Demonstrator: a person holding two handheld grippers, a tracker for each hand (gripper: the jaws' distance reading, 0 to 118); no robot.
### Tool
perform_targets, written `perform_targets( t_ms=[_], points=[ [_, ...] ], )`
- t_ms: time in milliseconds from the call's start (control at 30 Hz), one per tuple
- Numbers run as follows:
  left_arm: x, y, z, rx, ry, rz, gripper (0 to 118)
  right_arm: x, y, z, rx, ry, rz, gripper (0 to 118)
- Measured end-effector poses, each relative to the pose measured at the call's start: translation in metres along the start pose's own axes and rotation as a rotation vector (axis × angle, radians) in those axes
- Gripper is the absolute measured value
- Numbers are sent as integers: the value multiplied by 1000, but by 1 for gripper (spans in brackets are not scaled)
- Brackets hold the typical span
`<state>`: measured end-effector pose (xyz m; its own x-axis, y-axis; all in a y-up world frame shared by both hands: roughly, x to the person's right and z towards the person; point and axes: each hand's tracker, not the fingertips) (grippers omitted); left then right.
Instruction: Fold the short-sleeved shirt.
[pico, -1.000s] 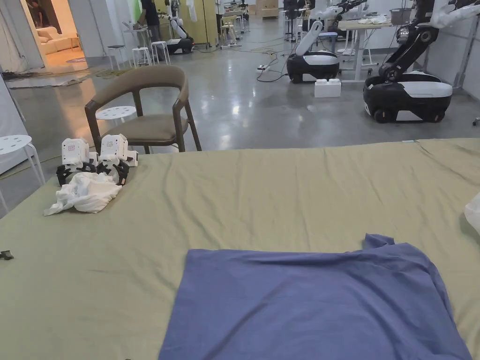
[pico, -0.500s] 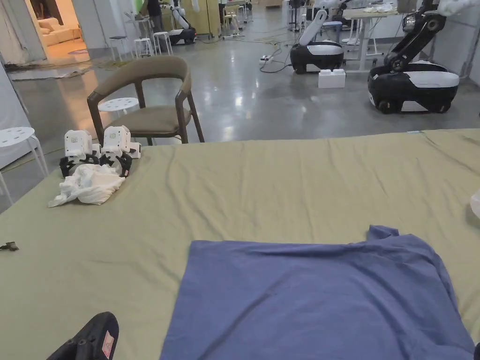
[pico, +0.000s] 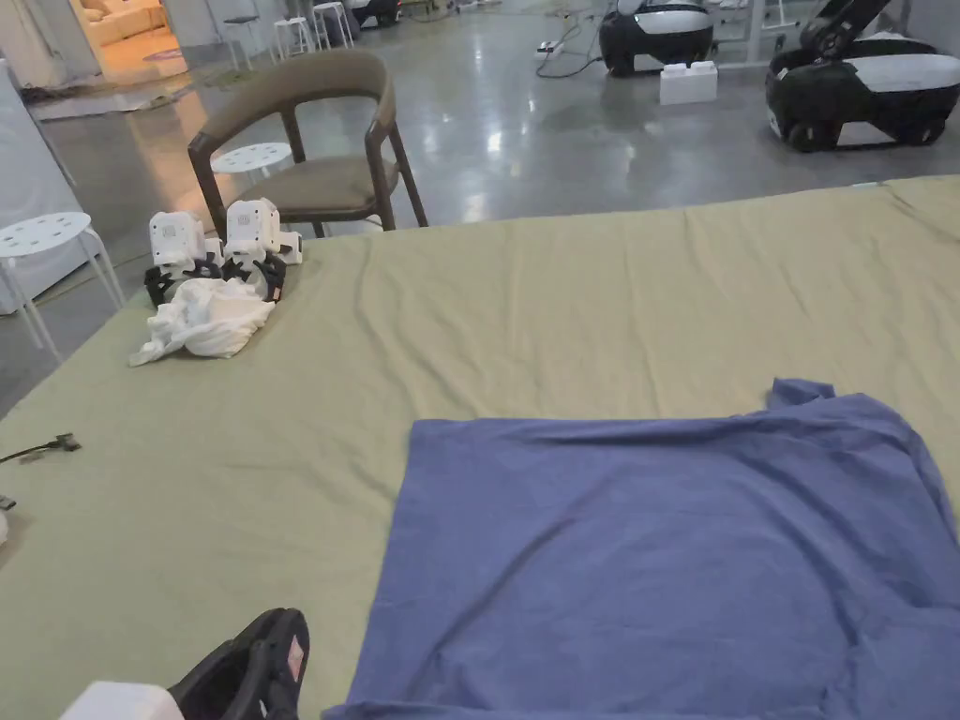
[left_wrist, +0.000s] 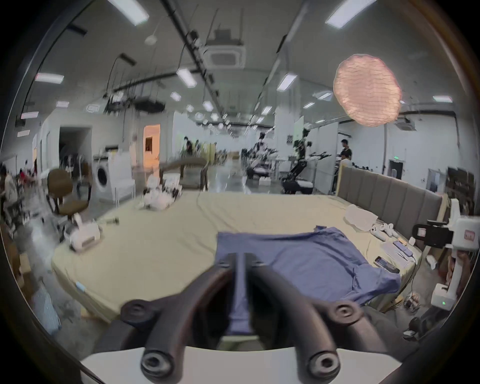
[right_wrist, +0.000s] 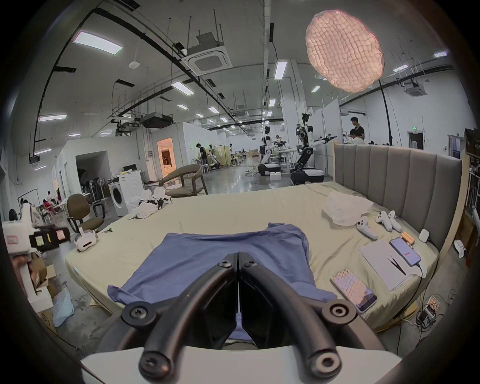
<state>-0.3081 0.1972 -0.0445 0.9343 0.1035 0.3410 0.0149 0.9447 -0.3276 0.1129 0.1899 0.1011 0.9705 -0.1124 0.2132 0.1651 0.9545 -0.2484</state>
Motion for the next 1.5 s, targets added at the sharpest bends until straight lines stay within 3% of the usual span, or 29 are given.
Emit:
perform_targets(
  t_ms=[33, 100, 233, 333, 400, 500, 533, 733, 767, 833, 867, 900, 1033, 1133, 1200, 1267, 1300, 1433, 1500],
  points=[
    [-9, -7, -8, -27, 7, 20, 60, 0, -2, 0, -10, -1, -4, 0],
    [-30, -30, -29, -111, 18, 42, 68, 2, -9, 0, -35, -4, -14, 0],
    [-53, -79, -77, -271, 42, 20, 70, 9, -25, -3, -98, -6, -47, 0],
    [-68, -107, -111, -351, 54, 125, 68, 15, -32, -4, -129, -11, -70, 0],
    [-71, -120, -131, -401, 68, 124, 57, 14, -23, 1, -143, -24, -71, 0],
    [-67, -133, -148, -458, 29, 64, 18, 23, -27, 3, -161, -52, -99, 0],
    [-65, -136, -152, -474, 16, 61, 11, 25, -29, 4, -164, -66, -116, 0],
    [-58, -136, -160, -504, 32, 47, 5, 52, -48, 4, -195, -169, -164, 0],
    [-58, -135, -162, -512, 32, 46, 5, 59, -53, 1, -207, -202, -172, 11],
    [-55, -136, -161, -517, 34, 24, 5, 78, -67, -10, -267, -239, -214, 60],
    [-52, -137, -160, -512, 40, 9, 5, 89, -78, -14, -266, -228, -251, 77],
    [-50, -138, -159, -507, 46, -7, 5, 104, -94, -16, -256, -219, -297, 77],
    [-48, -138, -159, -503, 55, -12, 5, 132, -124, -39, -360, -299, -421, 75],
    [-51, -138, -159, -507, 52, 8, 5, 137, -134, -56, -371, -290, -360, 72],
    [-49, -138, -159, -508, 52, 13, 5, 134, -138, -67, -389, -254, -285, 50],
    [-47, -137, -158, -509, 57, 8, 5, 135, -141, -77, -418, -231, -306, 19],
    [-46, -137, -158, -508, 58, 5, 5, 133, -142, -79, -421, -243, -304, 10],
    [-54, -131, -154, -506, 39, 18, 2, 128, -129, -75, -367, -237, -304, 5],
    [-58, -110, -148, -469, 21, 99, 1, 128, -110, -76, -312, -214, -283, 5]
  ],
)
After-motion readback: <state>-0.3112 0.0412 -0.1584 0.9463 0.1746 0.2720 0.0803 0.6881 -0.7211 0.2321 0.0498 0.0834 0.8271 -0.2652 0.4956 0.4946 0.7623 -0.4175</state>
